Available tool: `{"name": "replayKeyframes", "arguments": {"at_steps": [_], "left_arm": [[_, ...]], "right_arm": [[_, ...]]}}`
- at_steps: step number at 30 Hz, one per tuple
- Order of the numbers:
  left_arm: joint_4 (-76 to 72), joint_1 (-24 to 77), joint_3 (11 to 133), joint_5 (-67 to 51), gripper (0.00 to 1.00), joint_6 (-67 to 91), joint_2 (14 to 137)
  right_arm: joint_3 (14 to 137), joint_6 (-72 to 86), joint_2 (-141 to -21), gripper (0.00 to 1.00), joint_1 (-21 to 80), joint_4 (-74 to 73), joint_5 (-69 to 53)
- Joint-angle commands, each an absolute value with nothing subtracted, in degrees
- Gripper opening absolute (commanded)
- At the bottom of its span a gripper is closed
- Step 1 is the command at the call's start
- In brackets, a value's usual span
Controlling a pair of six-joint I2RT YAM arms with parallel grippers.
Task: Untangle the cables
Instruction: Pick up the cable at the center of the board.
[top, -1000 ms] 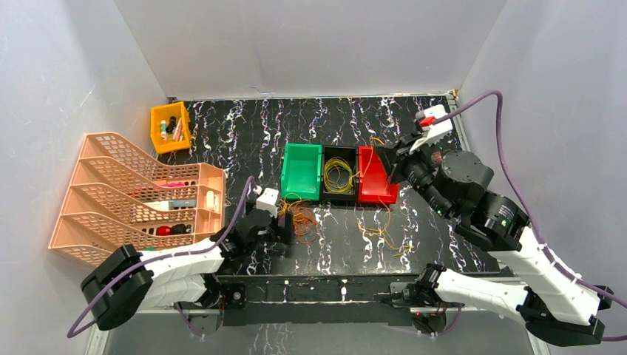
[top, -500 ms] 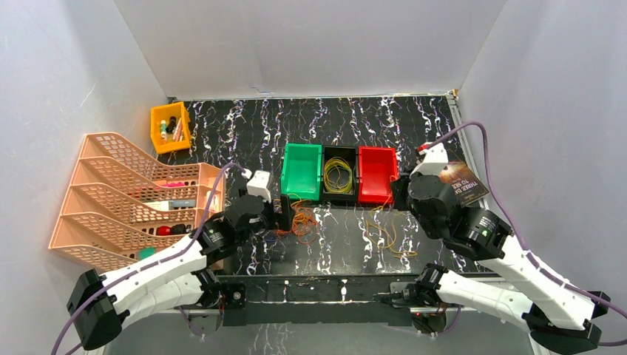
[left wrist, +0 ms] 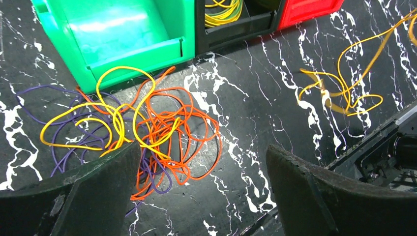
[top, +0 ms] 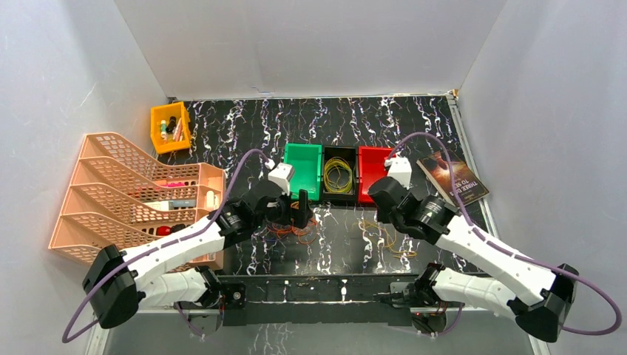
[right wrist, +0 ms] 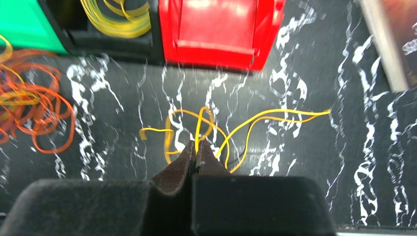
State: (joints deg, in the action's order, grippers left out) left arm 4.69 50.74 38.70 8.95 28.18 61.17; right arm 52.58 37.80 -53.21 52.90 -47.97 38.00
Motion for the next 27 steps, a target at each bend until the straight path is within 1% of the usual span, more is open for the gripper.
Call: {"name": "replayKeyframes", "arguments": {"at_steps": [1, 3, 4, 7, 8, 9, 10, 11, 15, 21, 22, 23, 27], "left_arm": [[3.26, 50.79, 40.79, 5.96, 0.98, 27.13, 61.7], [2.87, 50.73, 40.36, 6.4, 0.98, 26.92, 61.25], [2.73, 50.79, 40.17, 6.59, 0.98, 26.9, 61.06], [2.68, 50.79, 39.9, 7.12, 0.98, 26.89, 60.5], [2.79, 50.79, 39.59, 7.79, 0.98, 26.89, 60.17], [2.85, 50.73, 39.5, 8.0, 0.98, 26.98, 59.98], [2.88, 50.79, 39.39, 8.27, 0.98, 26.98, 59.95], [2.94, 50.72, 39.3, 8.42, 0.98, 26.98, 59.82], [3.3, 50.74, 38.54, 8.81, 0.98, 27.05, 59.57], [2.44, 50.78, 37.03, 9.09, 0.98, 27.68, 58.64], [2.29, 50.77, 37.09, 9.18, 0.98, 27.53, 58.85], [2.44, 50.75, 37.27, 9.17, 0.98, 27.26, 59.38], [2.29, 50.8, 37.29, 9.07, 0.98, 27.16, 59.95]], "right_arm": [[48.1, 39.39, -53.47, 0.0, 51.09, -46.3, 26.08], [46.85, 39.05, -54.48, 0.0, 51.01, -45.01, 23.8], [47.07, 39.49, -55.24, 0.03, 51.06, -45.17, 23.6], [47.2, 39.43, -57.02, 0.19, 50.74, -43.82, 22.87], [46.93, 38.84, -58.2, 0.34, 50.62, -42.2, 20.42], [46.63, 38.58, -58.75, 0.4, 50.62, -41.51, 19.09], [46.35, 38.38, -59.31, 0.46, 50.62, -40.98, 17.68], [46.06, 38.33, -59.73, 0.49, 50.58, -40.55, 16.17], [44.21, 39.52, -60.56, 0.57, 50.62, -39.95, 13.34], [41.45, 44.11, -59.47, 0.64, 50.6, -39.09, 15.77], [40.08, 45.56, -60.72, 0.7, 50.62, -37.76, 16.26], [38.77, 46.64, -62.49, 0.71, 50.58, -37.11, 17.11], [35.31, 48.44, -67.96, 0.72, 50.61, -33.11, 19.96]]}}
